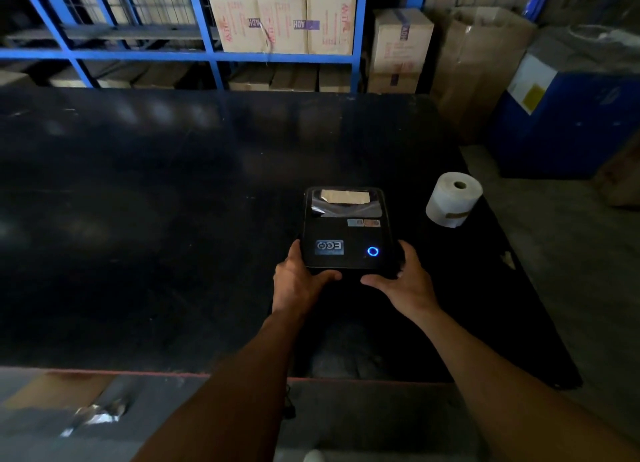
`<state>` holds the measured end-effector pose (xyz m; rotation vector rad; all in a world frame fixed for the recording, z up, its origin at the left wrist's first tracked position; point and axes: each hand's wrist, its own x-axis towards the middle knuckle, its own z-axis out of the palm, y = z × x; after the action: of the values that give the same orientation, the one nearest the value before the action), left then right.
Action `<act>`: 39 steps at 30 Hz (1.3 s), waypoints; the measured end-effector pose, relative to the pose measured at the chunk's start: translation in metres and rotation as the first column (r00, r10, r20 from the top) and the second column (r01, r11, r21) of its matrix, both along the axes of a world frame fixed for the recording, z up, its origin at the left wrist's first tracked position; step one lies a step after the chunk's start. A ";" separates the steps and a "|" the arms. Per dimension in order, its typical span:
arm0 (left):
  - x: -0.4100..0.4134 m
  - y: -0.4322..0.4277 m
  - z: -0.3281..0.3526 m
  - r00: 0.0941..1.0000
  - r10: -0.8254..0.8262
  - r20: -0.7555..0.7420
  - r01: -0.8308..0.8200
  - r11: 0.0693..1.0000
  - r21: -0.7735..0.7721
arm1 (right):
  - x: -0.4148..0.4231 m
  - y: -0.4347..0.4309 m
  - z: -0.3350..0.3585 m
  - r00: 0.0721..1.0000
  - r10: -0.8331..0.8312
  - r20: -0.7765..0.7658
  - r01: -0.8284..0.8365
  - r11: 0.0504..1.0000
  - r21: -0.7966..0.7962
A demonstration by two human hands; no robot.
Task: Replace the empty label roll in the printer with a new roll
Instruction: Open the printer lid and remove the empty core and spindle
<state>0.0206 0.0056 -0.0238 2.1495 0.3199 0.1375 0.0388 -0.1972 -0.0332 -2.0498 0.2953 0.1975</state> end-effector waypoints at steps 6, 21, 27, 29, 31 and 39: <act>-0.001 -0.001 0.002 1.000 0.000 -0.003 0.000 1.000 -0.018 | 0.001 0.001 0.007 0.999 -0.017 -0.038 0.012 0.991 -0.132; 0.005 0.003 0.018 1.000 0.014 -0.005 -0.014 1.000 0.026 | 0.006 -0.002 0.031 0.999 -0.010 -0.043 0.004 0.991 -0.130; 0.028 0.006 0.052 0.989 0.122 0.082 -0.122 0.993 -0.005 | 0.030 0.005 0.072 0.993 -0.102 0.058 0.106 0.991 -0.080; 0.037 0.007 0.057 0.987 0.127 0.099 -0.125 0.992 -0.027 | 0.040 0.009 0.082 0.987 -0.131 0.088 0.134 0.990 -0.035; 0.048 0.008 0.062 0.987 0.127 0.101 -0.121 0.991 -0.058 | 0.048 0.012 0.091 0.983 -0.144 0.111 0.146 0.989 -0.007; 0.094 0.001 0.079 0.960 0.221 0.169 -0.203 0.972 -0.118 | 0.101 0.018 0.111 0.979 -0.167 0.121 0.149 0.978 0.146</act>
<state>0.1146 0.0062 0.0549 1.9833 0.4417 0.4294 0.1398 -0.1789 0.0781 -1.8847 0.3511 -0.0163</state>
